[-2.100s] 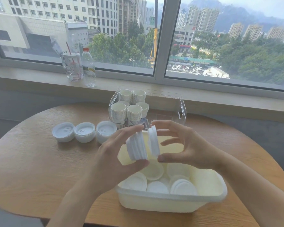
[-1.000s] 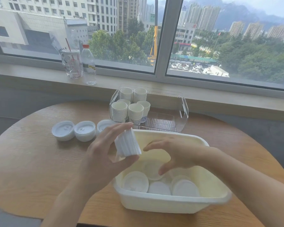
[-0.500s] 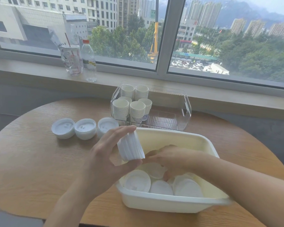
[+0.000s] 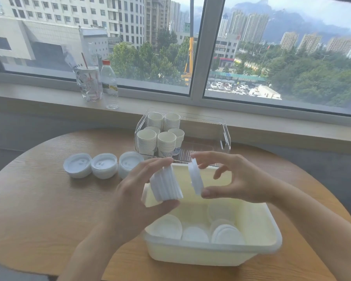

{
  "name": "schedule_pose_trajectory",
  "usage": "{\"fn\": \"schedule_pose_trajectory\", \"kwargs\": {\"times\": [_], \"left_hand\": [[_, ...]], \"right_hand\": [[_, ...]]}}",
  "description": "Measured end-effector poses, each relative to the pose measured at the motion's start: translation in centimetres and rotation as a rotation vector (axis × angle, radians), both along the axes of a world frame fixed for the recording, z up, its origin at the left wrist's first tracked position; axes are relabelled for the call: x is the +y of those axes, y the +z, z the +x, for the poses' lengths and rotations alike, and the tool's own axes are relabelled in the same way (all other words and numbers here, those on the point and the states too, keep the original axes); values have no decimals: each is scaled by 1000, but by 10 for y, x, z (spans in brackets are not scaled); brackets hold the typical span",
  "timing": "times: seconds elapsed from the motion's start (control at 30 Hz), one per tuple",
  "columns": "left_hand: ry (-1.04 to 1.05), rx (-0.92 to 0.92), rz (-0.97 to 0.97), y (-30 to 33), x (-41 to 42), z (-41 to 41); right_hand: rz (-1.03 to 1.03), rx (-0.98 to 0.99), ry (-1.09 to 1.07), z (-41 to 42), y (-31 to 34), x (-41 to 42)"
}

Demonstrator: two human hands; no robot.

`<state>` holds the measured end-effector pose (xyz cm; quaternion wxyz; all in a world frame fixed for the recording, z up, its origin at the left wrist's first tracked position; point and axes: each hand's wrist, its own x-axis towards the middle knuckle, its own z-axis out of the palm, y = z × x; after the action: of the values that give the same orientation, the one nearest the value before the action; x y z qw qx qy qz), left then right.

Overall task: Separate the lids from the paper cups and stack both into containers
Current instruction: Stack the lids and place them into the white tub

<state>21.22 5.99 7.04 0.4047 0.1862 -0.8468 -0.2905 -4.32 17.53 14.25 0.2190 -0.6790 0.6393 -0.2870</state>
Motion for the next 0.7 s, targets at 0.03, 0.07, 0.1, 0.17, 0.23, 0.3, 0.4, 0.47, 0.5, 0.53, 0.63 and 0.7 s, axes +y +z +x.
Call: {"fn": "schedule_pose_trajectory", "kwargs": {"times": [0.03,0.07,0.1,0.17,0.23,0.3,0.4,0.47,0.5,0.53,0.63,0.7], "left_hand": [[-11,-3,-4,1,1,-2],[-20,-6,-7,1,3,-4],[-25,-6,-12,3,5,-7],[-38,1,-26,4,8,-11],[-41,5,-32,6,10,-13],[-42,11,-28,8,11,-13],[-54,23,-18,9,12,-12],[-65,37,-5,10,14,-12],[-71,42,-1,11,14,-12],[-75,44,-3,11,15,-13],[-85,48,-11,12,16,-14],[-92,51,-10,13,17,-15]], "right_hand": [[-19,-59,3,3,1,2],[-28,-105,8,6,3,3],[-32,-135,16,9,4,5],[-37,-153,32,15,5,6],[-42,-158,33,18,6,7],[-45,-159,32,20,8,8],[-39,-138,42,20,8,10],[-26,-99,58,21,8,11],[-20,-85,67,21,8,11],[-16,-79,73,21,8,11],[-18,-87,80,20,10,12],[-15,-94,82,20,11,13]]}}
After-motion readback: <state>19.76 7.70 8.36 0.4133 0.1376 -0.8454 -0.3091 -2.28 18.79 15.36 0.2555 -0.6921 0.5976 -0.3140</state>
